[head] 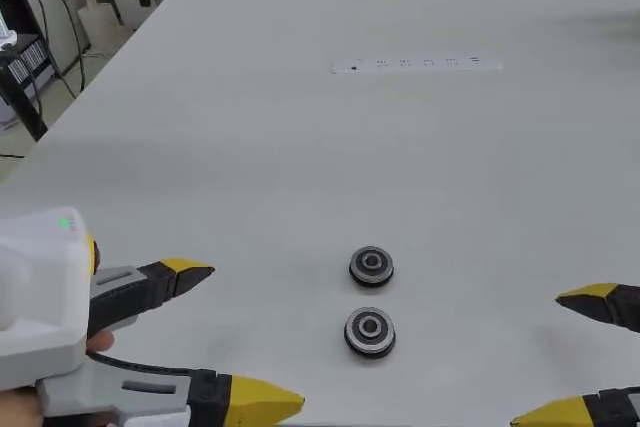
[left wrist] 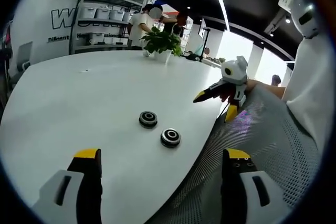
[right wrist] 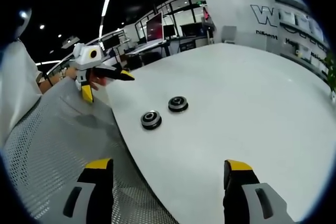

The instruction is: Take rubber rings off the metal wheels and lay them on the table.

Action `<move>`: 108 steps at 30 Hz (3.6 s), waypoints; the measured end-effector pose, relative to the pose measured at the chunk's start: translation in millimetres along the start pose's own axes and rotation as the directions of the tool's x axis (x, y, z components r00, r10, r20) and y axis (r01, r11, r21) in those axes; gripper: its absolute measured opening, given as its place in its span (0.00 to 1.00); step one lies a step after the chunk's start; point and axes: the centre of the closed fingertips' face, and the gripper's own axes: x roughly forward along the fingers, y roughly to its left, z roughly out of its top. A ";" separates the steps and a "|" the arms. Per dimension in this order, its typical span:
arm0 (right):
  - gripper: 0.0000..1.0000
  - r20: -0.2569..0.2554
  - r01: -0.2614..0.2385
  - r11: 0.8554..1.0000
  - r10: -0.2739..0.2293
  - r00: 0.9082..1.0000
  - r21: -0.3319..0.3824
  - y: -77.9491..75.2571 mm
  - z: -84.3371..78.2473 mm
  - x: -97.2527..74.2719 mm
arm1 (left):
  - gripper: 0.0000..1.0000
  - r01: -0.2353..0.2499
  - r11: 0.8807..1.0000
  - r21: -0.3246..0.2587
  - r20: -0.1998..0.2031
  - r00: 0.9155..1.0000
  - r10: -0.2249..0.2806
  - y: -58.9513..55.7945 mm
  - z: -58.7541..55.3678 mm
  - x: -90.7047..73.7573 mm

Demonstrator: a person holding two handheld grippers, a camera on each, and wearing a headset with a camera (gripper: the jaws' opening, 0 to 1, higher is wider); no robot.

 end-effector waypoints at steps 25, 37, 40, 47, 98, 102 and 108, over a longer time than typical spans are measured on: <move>0.73 0.083 -0.017 0.999 0.020 0.996 -0.043 4.0 24.2 -5.9 | 0.83 0.067 0.986 0.150 -0.041 0.997 -0.061 -12.2 19.0 -0.8; 0.67 0.090 -0.060 0.984 0.075 0.993 -0.168 10.4 68.8 -9.2 | 0.81 0.117 0.954 0.277 -0.052 0.993 -0.107 -15.0 55.4 14.5; 0.64 0.070 -0.065 0.971 0.083 0.994 -0.229 11.7 78.6 -9.2 | 0.79 0.140 0.942 0.305 -0.060 0.990 -0.128 -17.7 60.0 21.0; 0.61 0.030 -0.096 0.943 0.111 0.993 -0.319 17.2 99.6 4.1 | 0.77 0.178 0.925 0.334 -0.006 0.982 -0.187 -23.3 71.7 41.3; 0.32 -0.077 -0.269 0.926 0.257 0.963 -0.266 20.3 36.4 75.3 | 0.10 0.253 0.884 0.393 -0.137 0.967 -0.216 -21.9 -5.0 99.9; 0.31 -0.081 -0.270 0.925 0.257 0.963 -0.266 21.7 34.9 77.2 | 0.10 0.253 0.885 0.391 -0.136 0.967 -0.216 -21.0 -5.3 99.0; 0.30 -0.096 -0.280 0.922 0.264 0.960 -0.268 25.0 31.5 79.4 | 0.09 0.258 0.890 0.376 -0.134 0.965 -0.223 -21.9 -5.1 98.6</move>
